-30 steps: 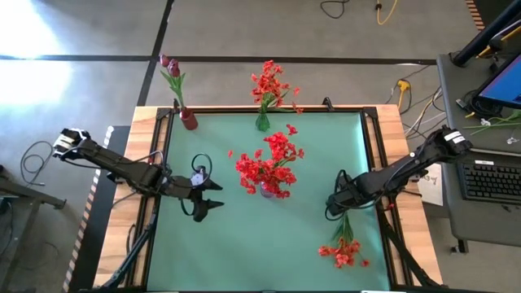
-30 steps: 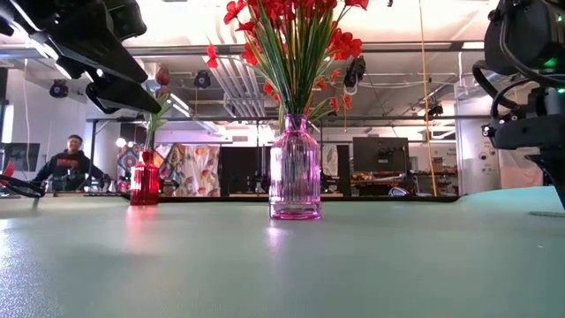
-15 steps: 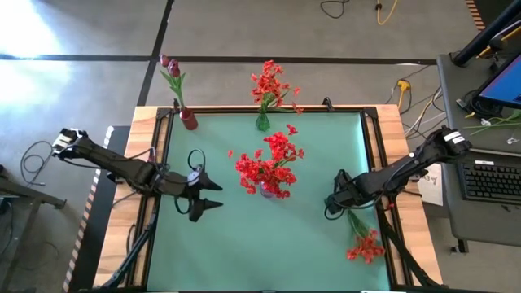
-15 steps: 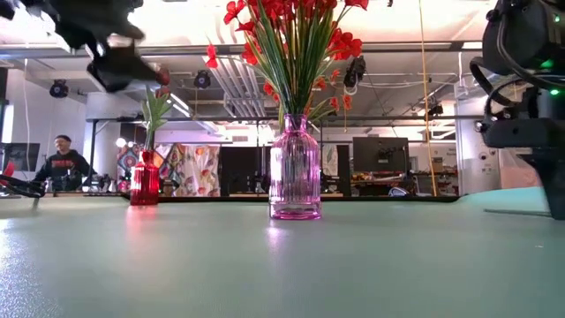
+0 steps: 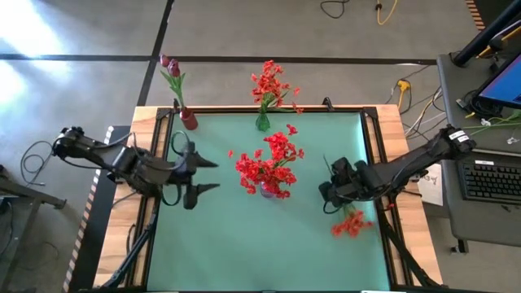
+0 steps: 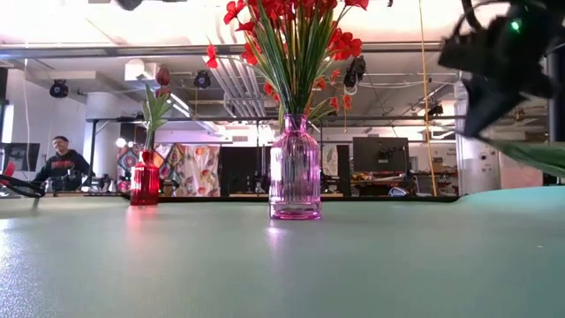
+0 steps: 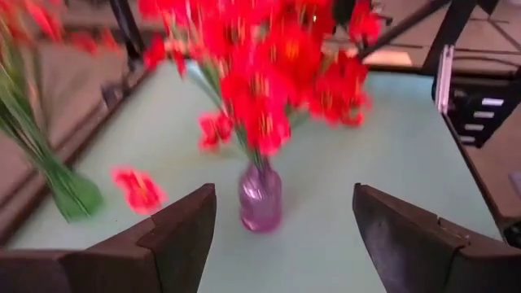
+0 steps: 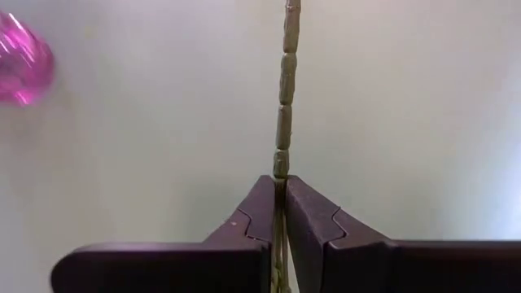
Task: Sort flowers into vase by color
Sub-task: Put the orange flowers into the green vase
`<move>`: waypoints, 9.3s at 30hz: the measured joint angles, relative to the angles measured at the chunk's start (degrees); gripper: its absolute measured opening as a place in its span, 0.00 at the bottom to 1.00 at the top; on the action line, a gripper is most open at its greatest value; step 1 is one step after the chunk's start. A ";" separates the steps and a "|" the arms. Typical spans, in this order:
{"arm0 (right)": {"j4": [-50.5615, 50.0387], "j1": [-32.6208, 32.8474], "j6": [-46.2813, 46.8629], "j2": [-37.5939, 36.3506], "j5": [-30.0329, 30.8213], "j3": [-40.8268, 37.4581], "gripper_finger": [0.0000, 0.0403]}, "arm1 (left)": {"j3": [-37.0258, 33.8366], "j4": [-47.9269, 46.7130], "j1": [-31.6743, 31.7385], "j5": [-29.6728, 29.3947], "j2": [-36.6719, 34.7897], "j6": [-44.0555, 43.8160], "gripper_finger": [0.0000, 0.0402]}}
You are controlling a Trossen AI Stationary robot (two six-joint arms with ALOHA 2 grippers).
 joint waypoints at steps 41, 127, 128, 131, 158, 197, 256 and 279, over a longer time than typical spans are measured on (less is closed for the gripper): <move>50.33 -7.80 -134.71 4.92 19.32 40.50 0.03 | 10.95 7.06 0.08 -5.95 1.36 11.18 0.68; 77.17 -10.38 -210.58 30.84 -9.29 40.46 0.21 | 13.37 20.93 10.73 -5.87 10.03 14.61 0.01; 77.25 -10.36 -210.55 30.81 -9.28 40.46 0.23 | 13.37 21.16 10.74 -5.86 9.94 14.68 0.00; 77.34 -10.30 -210.57 30.61 -9.26 40.46 0.29 | 13.37 21.26 10.73 -5.86 9.43 15.31 0.00; 103.55 -8.51 -178.56 29.53 -3.84 40.46 0.33 | 1.76 32.85 10.70 6.65 -7.42 29.98 0.00; 67.78 -7.81 -97.80 16.90 -19.31 40.46 0.56 | -8.54 84.68 10.51 22.32 16.07 27.69 0.00; 63.34 -37.50 -94.82 14.23 -30.62 43.26 0.05 | -1.64 23.19 10.54 -4.14 -5.01 21.77 0.46; 73.15 -52.16 -83.26 9.31 -49.01 27.32 0.04 | -11.90 19.28 15.97 -2.88 -9.76 22.56 0.40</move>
